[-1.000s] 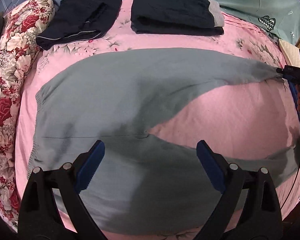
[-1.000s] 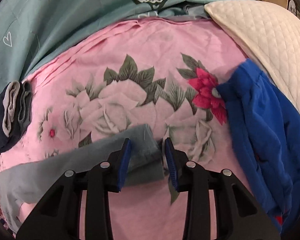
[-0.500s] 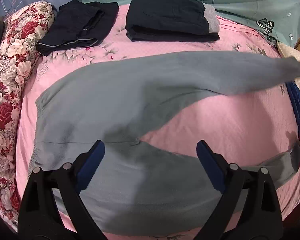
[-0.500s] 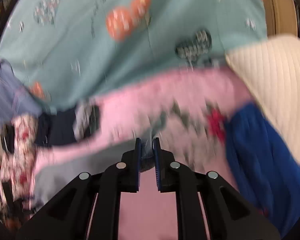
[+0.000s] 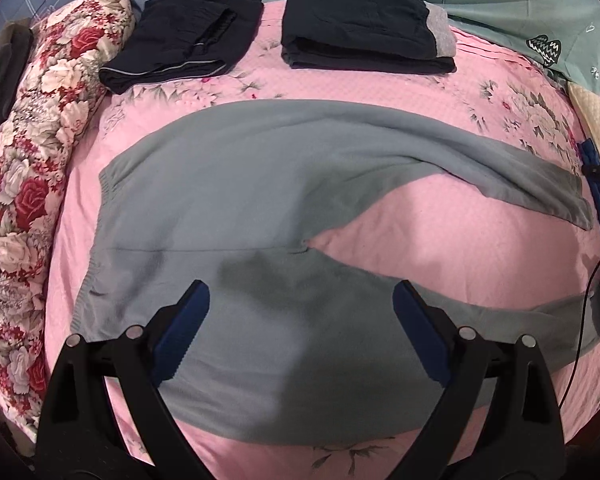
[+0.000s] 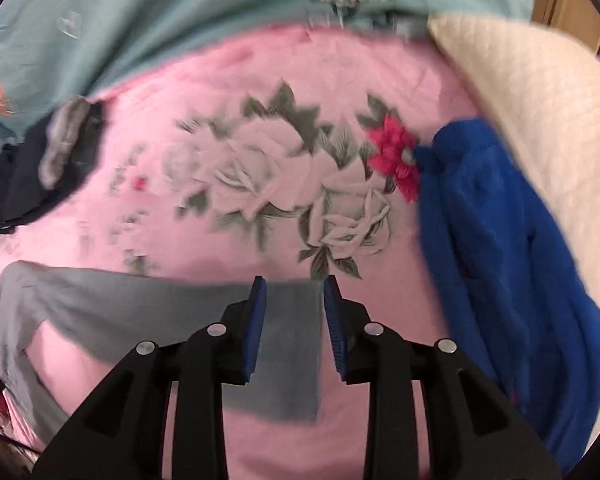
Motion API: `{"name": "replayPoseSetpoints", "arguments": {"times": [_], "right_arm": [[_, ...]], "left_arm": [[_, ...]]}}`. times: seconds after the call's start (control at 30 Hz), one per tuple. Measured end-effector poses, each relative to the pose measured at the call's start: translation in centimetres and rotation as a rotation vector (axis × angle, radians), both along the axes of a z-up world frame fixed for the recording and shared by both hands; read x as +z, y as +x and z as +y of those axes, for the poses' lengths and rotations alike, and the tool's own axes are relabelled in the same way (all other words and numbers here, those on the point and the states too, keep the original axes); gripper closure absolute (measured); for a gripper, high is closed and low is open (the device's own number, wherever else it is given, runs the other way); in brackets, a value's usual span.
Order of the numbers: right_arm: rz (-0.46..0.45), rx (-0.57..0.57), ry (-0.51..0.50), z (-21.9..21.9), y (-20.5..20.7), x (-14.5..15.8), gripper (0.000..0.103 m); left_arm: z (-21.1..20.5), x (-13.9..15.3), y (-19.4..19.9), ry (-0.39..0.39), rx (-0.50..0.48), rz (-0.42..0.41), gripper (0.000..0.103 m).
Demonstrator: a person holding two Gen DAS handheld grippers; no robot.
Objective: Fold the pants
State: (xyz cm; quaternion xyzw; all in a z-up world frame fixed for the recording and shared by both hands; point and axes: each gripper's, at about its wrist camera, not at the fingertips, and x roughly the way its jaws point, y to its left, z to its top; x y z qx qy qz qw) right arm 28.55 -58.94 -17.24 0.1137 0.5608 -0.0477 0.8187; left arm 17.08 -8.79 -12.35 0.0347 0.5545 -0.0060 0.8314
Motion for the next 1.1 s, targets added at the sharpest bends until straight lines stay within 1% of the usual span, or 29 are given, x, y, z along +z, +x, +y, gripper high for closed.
{"name": "replayPoseSetpoints", "arguments": {"times": [0.03,0.07,0.1,0.13,0.17,0.23,0.27,0.3,0.33,0.37,0.4,0.43,0.47,0.5,0.53,0.57,0.6,0.63,0.67,0.73,0.77,0.83,0.87,0.93,0.97,1.0,1.07,1.1], "right_arm": [[0.048,0.010,0.014,-0.2,0.3,-1.1,0.073],[0.075,0.032,0.016,-0.1,0.6,-2.1,0.072],[0.060,0.058,-0.013,0.1,0.6,-2.1,0.081],[0.054,0.092,-0.041,0.6,0.6,-2.0,0.092],[0.051,0.117,-0.054,0.9,0.7,-1.8,0.093],[0.007,0.094,-0.125,0.8,1.7,-0.8,0.094],[-0.024,0.079,-0.141,0.5,2.1,-0.3,0.094],[-0.074,0.049,-0.154,0.0,3.0,0.4,0.094],[-0.125,0.030,-0.145,-0.5,3.9,0.9,0.094],[-0.157,0.027,-0.145,-0.7,4.5,1.1,0.094],[-0.178,0.048,-0.171,-0.4,5.7,0.9,0.092],[-0.159,0.060,-0.194,-0.1,6.6,0.3,0.091],[-0.100,0.067,-0.230,0.3,7.7,-1.0,0.088],[-0.070,0.069,-0.257,0.6,8.1,-1.6,0.083],[-0.080,0.061,-0.291,0.9,8.0,-1.3,0.076],[-0.093,0.035,-0.330,1.2,7.6,-0.6,0.073],[-0.127,-0.001,-0.354,1.8,6.6,0.6,0.072],[-0.185,-0.002,-0.329,3.0,5.2,2.0,0.071],[-0.237,0.058,-0.266,5.0,3.8,3.3,0.071],[-0.271,0.230,-0.188,10.0,1.9,4.5,0.071],[-0.289,0.333,-0.163,12.9,0.9,4.9,0.071],[-0.328,0.586,-0.116,20.2,-1.5,5.1,0.071],[-0.348,0.724,-0.114,24.5,-2.7,4.8,0.071],[-0.362,0.900,-0.130,29.9,-4.0,3.9,0.071],[-0.365,1.003,-0.151,33.3,-4.8,3.1,0.071],[-0.366,1.050,-0.165,34.9,-5.4,2.7,0.071],[-0.344,1.161,-0.197,38.5,-5.1,1.1,0.071],[-0.336,1.188,-0.210,39.3,-4.6,0.5,0.071]], "left_arm": [[0.2,0.1,-0.3,0.009,0.007,-0.002,0.009],[0.5,0.2,-0.6,0.017,0.016,-0.004,0.009],[1.0,0.2,-1.0,0.026,0.032,-0.003,0.009],[1.4,0.2,-1.3,0.028,0.045,0.001,0.009],[1.7,0.1,-1.5,0.027,0.059,0.008,0.009],[2.4,-0.2,-1.7,0.021,0.085,0.023,0.009],[2.6,-0.2,-1.8,0.025,0.096,0.023,0.009],[2.6,-0.2,-1.8,0.030,0.101,0.021,0.009],[2.7,-0.1,-1.9,0.033,0.102,0.015,0.009],[2.7,0.1,-2.0,0.034,0.101,0.009,0.009],[2.7,0.1,-2.0,0.036,0.100,0.005,0.009],[2.7,0.1,-2.1,0.040,0.097,0.002,0.009],[2.8,0.0,-2.2,0.047,0.094,0.003,0.009],[2.9,-0.1,-2.3,0.053,0.093,0.005,0.009],[3.0,-0.1,-2.4,0.060,0.092,0.006,0.009],[3.5,-0.1,-2.5,0.065,0.093,0.000,0.009],[3.9,0.0,-2.5,0.068,0.097,-0.006,0.009],[4.3,-0.1,-2.5,0.072,0.100,-0.012,0.008],[4.9,-0.1,-2.3,0.074,0.101,-0.017,0.008],[6.5,-0.2,-1.5,0.089,0.111,-0.034,0.008],[7.2,-0.2,-1.0,0.095,0.118,-0.045,0.008],[9.1,0.2,0.5,0.097,0.143,-0.082,0.008],[10.4,0.4,1.6,0.096,0.157,-0.102,0.008],[12.1,0.5,3.1,0.095,0.170,-0.118,0.008],[13.3,0.5,4.1,0.090,0.178,-0.134,0.008],[14.0,0.5,4.7,0.087,0.180,-0.141,0.008],[15.4,0.1,6.0,0.075,0.173,-0.144,0.008],[16.5,-0.5,7.0,0.070,0.176,-0.140,0.008]]}}
